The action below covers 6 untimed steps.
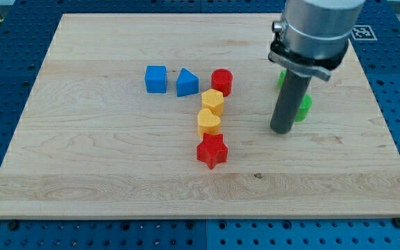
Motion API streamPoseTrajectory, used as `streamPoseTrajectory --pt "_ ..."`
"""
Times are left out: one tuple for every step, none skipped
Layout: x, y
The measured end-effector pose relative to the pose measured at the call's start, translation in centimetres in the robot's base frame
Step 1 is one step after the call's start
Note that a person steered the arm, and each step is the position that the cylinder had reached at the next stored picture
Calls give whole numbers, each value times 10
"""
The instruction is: Slide the red star diagonally to the green circle
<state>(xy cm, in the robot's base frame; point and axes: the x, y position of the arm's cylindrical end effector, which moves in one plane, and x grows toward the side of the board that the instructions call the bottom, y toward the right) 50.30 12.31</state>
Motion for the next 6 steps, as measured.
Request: streamPoseTrajectory --pt "53 0" --pt "103 -46" --pt "97 -145" --pt "67 -181" --pt "62 -176" --pt "45 -126"
